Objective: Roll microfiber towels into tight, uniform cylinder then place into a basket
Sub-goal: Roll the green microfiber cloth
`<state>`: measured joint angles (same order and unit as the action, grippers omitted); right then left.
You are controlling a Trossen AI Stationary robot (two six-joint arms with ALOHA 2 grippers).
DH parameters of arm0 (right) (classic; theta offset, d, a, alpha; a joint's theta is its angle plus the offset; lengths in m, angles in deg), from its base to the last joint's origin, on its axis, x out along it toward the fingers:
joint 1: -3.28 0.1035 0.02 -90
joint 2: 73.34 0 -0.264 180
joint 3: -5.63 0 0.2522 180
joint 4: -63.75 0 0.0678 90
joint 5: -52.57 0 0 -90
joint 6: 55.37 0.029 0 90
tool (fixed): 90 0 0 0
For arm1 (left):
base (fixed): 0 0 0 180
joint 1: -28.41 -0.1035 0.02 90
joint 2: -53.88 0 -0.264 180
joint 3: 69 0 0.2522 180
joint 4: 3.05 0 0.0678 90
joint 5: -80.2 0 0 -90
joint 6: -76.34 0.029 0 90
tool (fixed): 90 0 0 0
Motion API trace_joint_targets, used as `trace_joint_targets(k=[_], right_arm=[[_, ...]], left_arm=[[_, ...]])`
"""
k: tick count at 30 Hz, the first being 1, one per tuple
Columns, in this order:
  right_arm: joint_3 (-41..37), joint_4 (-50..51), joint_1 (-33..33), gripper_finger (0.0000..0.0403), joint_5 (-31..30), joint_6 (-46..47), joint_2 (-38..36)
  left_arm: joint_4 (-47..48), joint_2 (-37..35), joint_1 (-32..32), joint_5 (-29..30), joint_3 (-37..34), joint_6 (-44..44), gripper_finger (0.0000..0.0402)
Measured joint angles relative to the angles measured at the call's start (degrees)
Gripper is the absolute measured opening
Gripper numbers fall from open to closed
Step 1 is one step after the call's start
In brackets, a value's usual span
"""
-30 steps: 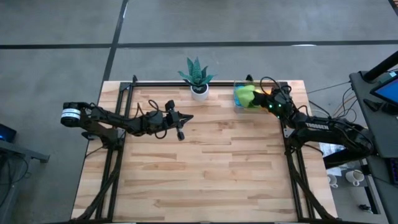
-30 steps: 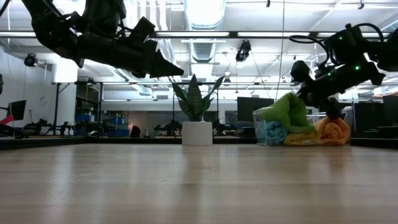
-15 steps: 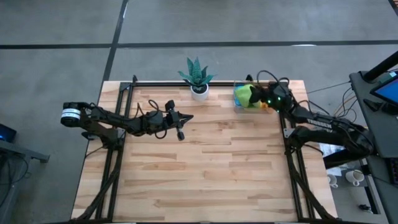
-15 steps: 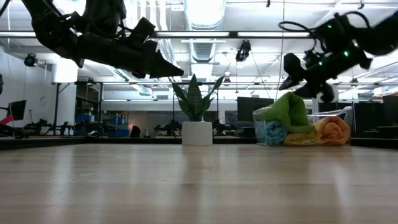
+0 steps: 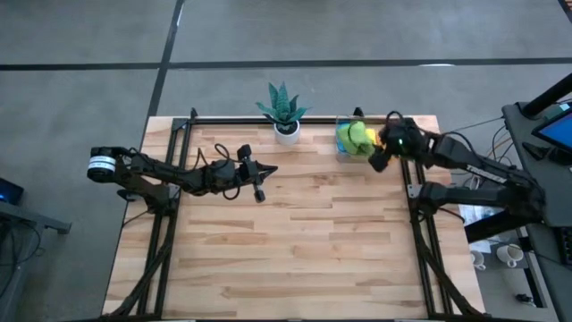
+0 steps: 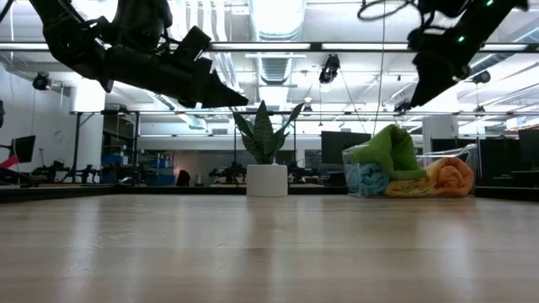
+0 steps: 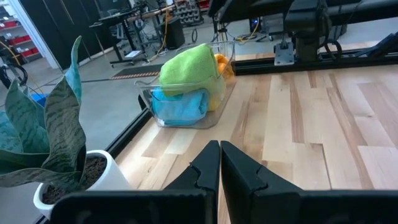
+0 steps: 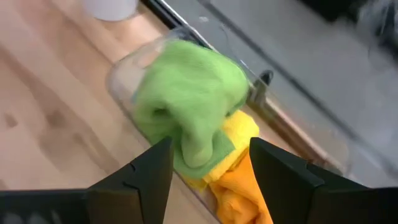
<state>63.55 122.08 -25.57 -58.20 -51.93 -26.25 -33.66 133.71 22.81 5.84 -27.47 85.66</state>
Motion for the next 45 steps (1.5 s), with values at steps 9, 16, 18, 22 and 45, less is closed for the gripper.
trace_joint_targets(k=[9, 16, 18, 22, 45], right_arm=[[-5.15, -4.86, 15.54, 0.0206, -18.24, -7.47, 1.77], [-6.19, -12.22, 15.27, 0.0206, -20.45, -14.36, 10.96], [-6.32, -15.22, 14.83, 0.0206, -22.51, -17.25, 14.09], [-5.81, -18.38, 13.7, 0.0206, -28.67, -21.23, 19.96], [6.91, -24.78, 17.06, 0.001, -37.2, -31.55, 18.91]], left_arm=[[-0.07, -0.01, 0.0, 0.0, 0.02, -0.02, 0.0], [-0.07, 0.0, 0.04, 0.0, 0.02, -0.02, 0.0], [-0.07, -0.01, 0.04, 0.0, 0.02, -0.04, 0.0], [-0.06, -0.01, 0.04, 0.0, 0.02, -0.04, 0.0], [0.02, -1.05, -0.02, -0.31, 0.02, 0.52, 0.0]])
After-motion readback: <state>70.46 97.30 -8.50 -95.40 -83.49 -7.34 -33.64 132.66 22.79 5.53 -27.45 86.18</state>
